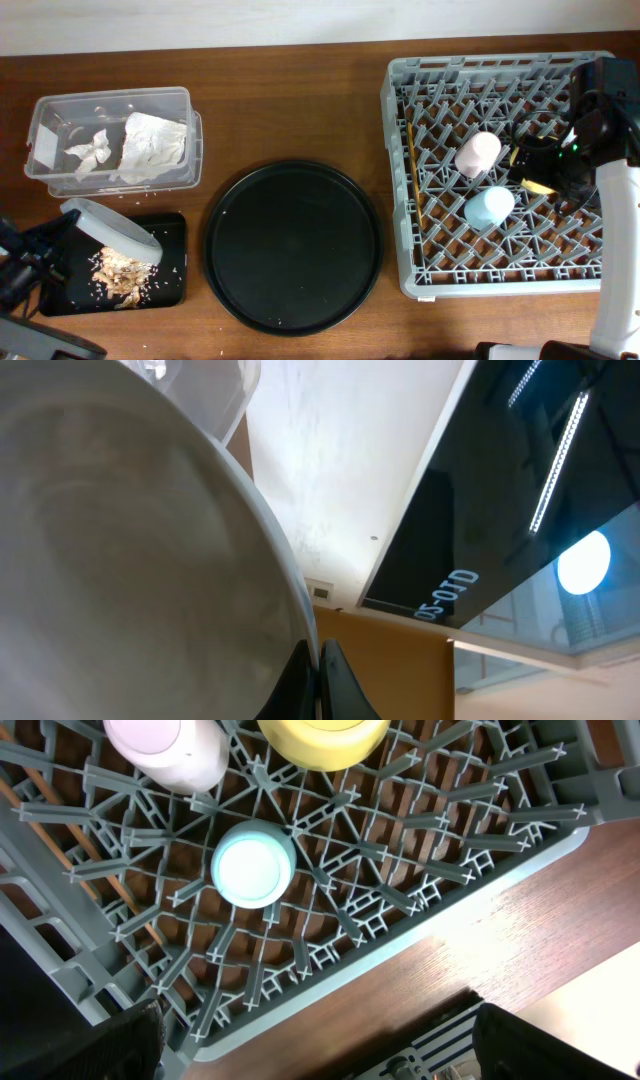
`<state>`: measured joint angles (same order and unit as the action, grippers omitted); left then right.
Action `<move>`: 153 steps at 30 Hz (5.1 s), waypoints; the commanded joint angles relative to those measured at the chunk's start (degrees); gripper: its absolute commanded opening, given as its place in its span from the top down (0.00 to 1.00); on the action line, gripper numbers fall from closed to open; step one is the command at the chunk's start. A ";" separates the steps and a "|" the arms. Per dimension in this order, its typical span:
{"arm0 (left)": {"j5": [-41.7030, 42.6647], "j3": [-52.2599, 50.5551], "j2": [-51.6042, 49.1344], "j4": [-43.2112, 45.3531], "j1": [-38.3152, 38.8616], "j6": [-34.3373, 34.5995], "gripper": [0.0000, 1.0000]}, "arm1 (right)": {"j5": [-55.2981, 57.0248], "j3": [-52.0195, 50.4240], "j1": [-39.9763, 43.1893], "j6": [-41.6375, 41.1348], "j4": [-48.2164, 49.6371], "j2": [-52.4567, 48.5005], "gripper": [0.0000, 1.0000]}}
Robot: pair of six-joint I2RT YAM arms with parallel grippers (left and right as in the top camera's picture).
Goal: Sort waste into correct bins and load items into the dishwasher rack
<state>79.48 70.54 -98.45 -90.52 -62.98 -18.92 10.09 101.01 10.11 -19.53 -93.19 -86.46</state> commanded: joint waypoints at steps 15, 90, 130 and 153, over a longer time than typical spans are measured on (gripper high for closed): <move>-13.40 -0.17 23.67 1.11 24.94 5.44 0.99 | 0.92 -0.22 0.46 -0.70 0.00 -0.17 0.01; -84.83 11.80 30.56 6.43 53.27 54.93 0.01 | -10.47 -24.96 -50.53 -16.13 38.01 -17.20 0.31; -84.83 11.80 30.56 6.43 53.27 54.93 0.01 | 27.41 3.41 -24.09 -16.98 21.66 -13.70 0.96; -84.83 11.80 30.56 6.43 53.27 54.93 0.01 | 31.06 4.90 -33.38 -17.40 21.03 -19.50 0.36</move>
<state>-5.74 81.76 -68.25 -84.23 -9.41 36.23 42.35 104.09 -22.28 -36.16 -70.13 -108.60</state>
